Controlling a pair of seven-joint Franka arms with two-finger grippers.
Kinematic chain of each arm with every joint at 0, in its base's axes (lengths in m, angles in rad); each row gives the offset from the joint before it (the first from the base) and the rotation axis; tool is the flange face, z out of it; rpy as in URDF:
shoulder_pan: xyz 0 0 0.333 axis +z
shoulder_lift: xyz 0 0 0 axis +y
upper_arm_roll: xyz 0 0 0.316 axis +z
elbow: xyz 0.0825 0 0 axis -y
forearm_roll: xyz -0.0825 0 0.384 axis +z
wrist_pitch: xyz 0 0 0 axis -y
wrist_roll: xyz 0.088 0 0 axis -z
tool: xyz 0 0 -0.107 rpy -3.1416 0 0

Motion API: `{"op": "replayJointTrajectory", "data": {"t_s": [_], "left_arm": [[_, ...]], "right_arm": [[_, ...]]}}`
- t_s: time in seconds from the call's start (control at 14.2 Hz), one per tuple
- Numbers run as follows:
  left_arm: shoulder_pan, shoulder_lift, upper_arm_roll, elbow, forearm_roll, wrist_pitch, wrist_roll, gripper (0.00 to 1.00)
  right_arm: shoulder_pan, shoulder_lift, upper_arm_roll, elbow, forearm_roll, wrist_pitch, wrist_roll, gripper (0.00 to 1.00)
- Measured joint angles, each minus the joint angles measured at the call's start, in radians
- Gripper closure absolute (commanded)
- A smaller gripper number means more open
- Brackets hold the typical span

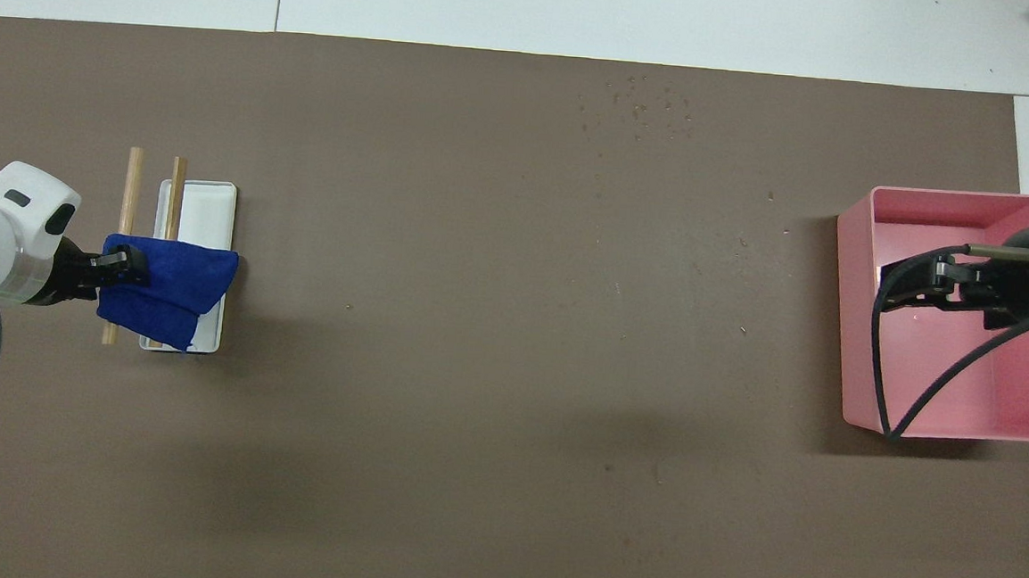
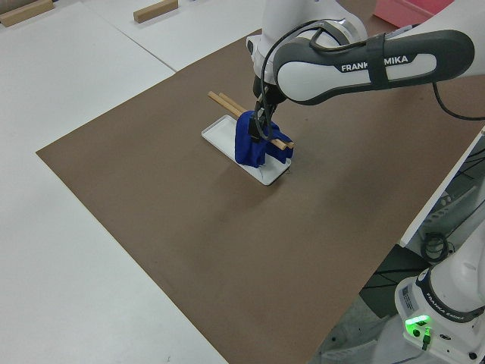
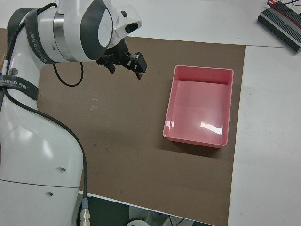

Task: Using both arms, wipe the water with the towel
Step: 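Reach the left gripper down and grasp the blue towel on the tray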

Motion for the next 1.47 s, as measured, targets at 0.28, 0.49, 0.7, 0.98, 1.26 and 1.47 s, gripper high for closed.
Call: {"op": "replayJointTrajectory", "data": {"t_s": [0.28,0.49,0.7,0.98,1.26,1.47], "left_arm": [[-0.015,-0.006,0.003,0.003,0.017,-0.008,-0.033,0.83],[-0.017,0.003,0.003,0.02,0.017,-0.028,-0.033,0.54],[-0.02,0.007,0.003,0.034,0.016,-0.039,-0.036,0.28],[-0.032,0.007,0.0,0.062,0.015,-0.041,-0.05,0.4],[-0.035,0.007,0.001,0.06,0.015,-0.043,-0.055,0.49],[-0.035,0.007,0.003,0.059,0.015,-0.043,-0.055,0.77]], "right_arm": [[0.0,0.0,0.0,-0.001,0.0,0.0,0.0,0.0],[0.0,0.0,0.0,-0.002,0.0,-0.001,0.0,0.0],[0.0,0.0,0.0,-0.002,0.0,-0.001,0.0,0.0],[0.0,0.0,0.0,-0.003,0.0,-0.001,0.0,0.0],[0.0,0.0,0.0,-0.003,0.0,-0.001,0.0,0.0],[0.0,0.0,0.0,-0.004,0.0,-0.001,0.0,0.0]]}}
